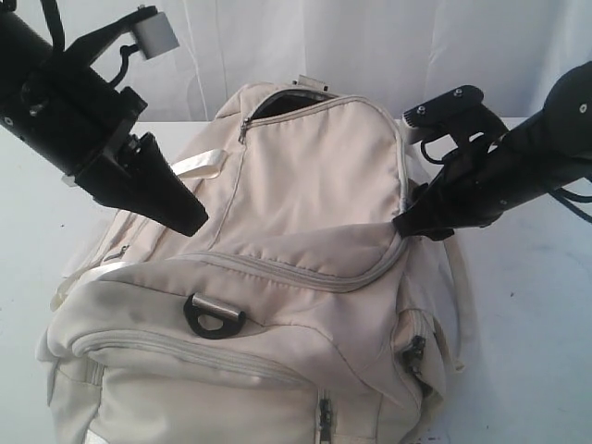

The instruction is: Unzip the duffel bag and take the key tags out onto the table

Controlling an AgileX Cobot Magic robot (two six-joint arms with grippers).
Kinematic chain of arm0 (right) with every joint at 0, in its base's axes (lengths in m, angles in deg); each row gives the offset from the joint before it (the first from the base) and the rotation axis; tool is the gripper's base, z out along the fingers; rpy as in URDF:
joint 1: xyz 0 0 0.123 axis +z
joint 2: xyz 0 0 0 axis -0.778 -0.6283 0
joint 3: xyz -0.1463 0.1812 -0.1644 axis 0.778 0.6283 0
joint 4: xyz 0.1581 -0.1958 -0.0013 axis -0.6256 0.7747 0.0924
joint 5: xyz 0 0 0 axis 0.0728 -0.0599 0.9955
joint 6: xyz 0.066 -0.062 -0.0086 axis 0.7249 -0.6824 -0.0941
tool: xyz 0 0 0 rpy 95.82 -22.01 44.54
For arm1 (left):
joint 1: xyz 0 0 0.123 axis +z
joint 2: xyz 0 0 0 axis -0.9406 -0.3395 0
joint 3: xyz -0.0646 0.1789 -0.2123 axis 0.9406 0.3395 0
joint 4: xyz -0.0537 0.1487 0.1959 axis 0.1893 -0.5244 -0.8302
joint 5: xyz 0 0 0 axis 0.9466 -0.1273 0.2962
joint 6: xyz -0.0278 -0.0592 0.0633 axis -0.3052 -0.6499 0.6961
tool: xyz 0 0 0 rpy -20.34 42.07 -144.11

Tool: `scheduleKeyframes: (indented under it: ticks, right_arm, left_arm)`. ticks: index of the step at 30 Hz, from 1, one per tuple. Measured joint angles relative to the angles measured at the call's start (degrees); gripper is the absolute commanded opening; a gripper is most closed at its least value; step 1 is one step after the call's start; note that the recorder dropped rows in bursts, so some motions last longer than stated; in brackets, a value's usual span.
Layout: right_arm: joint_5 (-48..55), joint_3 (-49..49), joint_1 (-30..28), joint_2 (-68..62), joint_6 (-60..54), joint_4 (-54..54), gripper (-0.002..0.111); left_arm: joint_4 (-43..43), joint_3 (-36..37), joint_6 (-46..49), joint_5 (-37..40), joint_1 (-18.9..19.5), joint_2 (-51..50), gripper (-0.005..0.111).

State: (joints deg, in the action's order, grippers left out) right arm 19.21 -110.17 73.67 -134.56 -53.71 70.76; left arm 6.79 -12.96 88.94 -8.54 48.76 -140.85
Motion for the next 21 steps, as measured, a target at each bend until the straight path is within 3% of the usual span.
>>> scheduleKeyframes:
  ticks: [5, 11, 21]
  right_arm:
    - [-0.4, 0.0, 0.0, -1.5, 0.0, -0.1, 0.031]
    - [-0.2, 0.0, 0.0, -1.9, 0.2, -0.2, 0.000]
    - [10.7, -2.6, 0.0, 0.4, 2.1, -0.2, 0.000]
  left_arm:
    - [0.0, 0.0, 0.0, 0.0, 0.0, 0.0, 0.000]
    - [0.0, 0.0, 0.0, 0.0, 0.0, 0.0, 0.000]
    - [0.0, 0.0, 0.1, 0.1, 0.0, 0.0, 0.000]
